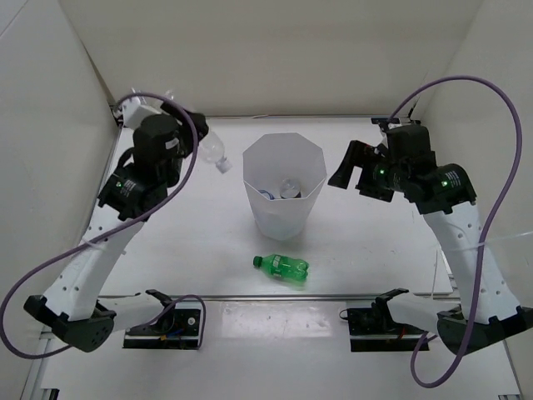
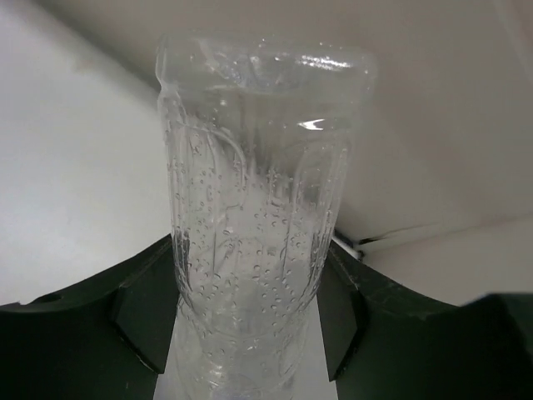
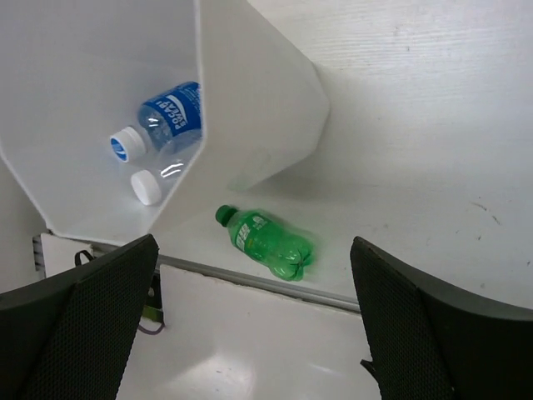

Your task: Put the plastic bottles in the bin

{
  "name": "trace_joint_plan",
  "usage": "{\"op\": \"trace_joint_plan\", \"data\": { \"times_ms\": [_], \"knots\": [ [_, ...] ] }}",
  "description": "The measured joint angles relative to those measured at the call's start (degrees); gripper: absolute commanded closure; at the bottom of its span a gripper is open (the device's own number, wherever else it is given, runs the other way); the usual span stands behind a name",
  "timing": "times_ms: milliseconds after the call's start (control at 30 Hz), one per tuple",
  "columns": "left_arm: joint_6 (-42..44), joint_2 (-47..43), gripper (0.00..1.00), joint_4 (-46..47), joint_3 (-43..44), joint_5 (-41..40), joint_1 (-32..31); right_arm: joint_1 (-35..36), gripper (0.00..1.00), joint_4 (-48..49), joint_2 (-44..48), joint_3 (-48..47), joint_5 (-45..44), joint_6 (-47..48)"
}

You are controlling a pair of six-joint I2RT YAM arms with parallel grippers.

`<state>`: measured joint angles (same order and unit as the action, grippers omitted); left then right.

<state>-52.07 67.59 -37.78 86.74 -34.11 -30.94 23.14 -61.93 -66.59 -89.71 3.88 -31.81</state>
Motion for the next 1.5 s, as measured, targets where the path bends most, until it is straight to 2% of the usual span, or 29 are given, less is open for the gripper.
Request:
{"op": "trace_joint_plan", "data": {
  "times_ms": [100,200,233,333,467,600,733,833,900,1067,1300,1500],
  "knots": [
    [4.92,3.23,0.31,2.73,9.05,-1.66,-5.29,-1.86,0.00,0.39,1.38,4.15,1.38,-0.81],
    [8.57,8.44,0.26,5.20,12.46,-2.82,-11.08,-3.28,0.00,0.44,1.20,6.16,2.84,-1.18],
    [9.38,10.03,0.17,5.46,12.46,-2.97,-12.41,-3.48,0.00,0.48,1.16,6.25,3.17,-1.20],
    [11.72,16.98,0.00,5.20,12.31,-3.02,-16.65,-3.80,0.00,1.46,1.42,6.25,4.02,-0.92],
    [15.56,24.28,0.00,4.11,12.37,-3.69,-21.35,-3.50,0.00,4.72,4.50,7.39,5.88,1.46],
    [21.29,25.86,0.00,2.05,16.33,-5.33,-23.82,-0.94,0.00,10.47,12.41,14.40,8.52,6.64],
    [25.42,20.52,0.00,3.82,19.15,-9.92,-23.10,6.10,0.00,20.22,27.19,32.89,10.80,13.33],
    [26.99,11.91,0.00,4.92,14.78,-12.92,-20.46,9.44,0.02,23.47,37.92,44.96,12.44,17.49],
    [27.54,5.14,0.00,5.31,9.40,-15.34,-18.58,10.49,0.04,24.46,39.56,47.78,13.68,19.69],
    [24.50,-6.56,0.00,0.46,-1.92,-18.97,-15.30,14.03,0.07,30.77,36.59,51.98,16.28,24.61],
    [13.64,-7.67,0.00,-15.56,-6.80,-19.34,-13.29,27.08,0.04,42.91,26.91,59.21,11.41,31.19],
    [5.88,-10.51,0.00,-23.78,-10.86,-17.97,-13.29,34.97,0.01,51.08,18.40,63.67,5.11,33.14]
  ]
}}
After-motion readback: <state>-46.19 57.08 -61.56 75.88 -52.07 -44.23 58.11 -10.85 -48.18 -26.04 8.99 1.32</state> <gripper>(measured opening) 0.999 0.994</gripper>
